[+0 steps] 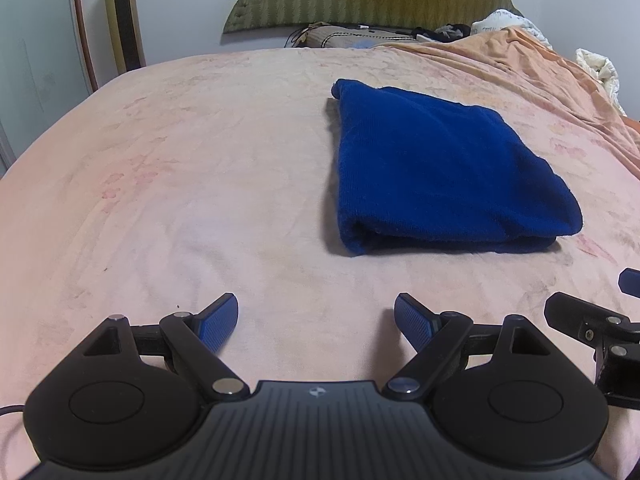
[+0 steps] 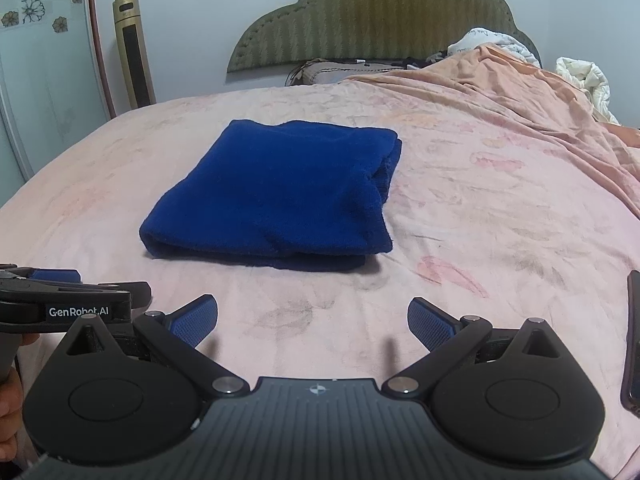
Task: Fold small clothes
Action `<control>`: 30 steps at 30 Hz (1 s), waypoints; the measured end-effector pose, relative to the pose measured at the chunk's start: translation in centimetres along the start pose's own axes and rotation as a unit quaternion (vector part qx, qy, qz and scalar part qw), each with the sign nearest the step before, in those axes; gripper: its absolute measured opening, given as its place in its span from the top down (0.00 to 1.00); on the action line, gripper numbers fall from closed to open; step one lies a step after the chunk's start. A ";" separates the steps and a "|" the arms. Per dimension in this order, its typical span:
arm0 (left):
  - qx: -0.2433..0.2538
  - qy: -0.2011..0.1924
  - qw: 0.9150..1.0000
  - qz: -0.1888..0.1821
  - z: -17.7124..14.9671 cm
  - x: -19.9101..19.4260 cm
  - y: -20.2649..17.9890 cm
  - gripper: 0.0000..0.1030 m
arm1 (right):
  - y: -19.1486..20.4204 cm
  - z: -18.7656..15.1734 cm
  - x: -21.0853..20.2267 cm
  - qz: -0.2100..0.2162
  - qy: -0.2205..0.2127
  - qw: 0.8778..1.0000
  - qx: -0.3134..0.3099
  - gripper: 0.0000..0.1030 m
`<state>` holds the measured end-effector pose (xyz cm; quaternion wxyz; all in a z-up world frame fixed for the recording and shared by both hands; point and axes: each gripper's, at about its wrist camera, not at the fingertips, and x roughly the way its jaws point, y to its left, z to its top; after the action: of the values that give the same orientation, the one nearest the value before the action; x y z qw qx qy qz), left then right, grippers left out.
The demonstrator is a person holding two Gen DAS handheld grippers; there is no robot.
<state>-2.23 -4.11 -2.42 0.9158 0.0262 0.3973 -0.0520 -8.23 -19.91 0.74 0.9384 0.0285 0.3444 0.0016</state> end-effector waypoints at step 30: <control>-0.007 0.002 1.000 0.011 -0.5 -0.5 0.9 0.17 | 0.6 -0.1 -0.1 0.000 -0.001 1.000 -0.006 0.01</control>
<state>-2.84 -3.17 -2.44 0.9157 0.0241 0.3993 -0.0390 -8.41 -19.30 0.76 0.9388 0.0231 0.3437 0.0040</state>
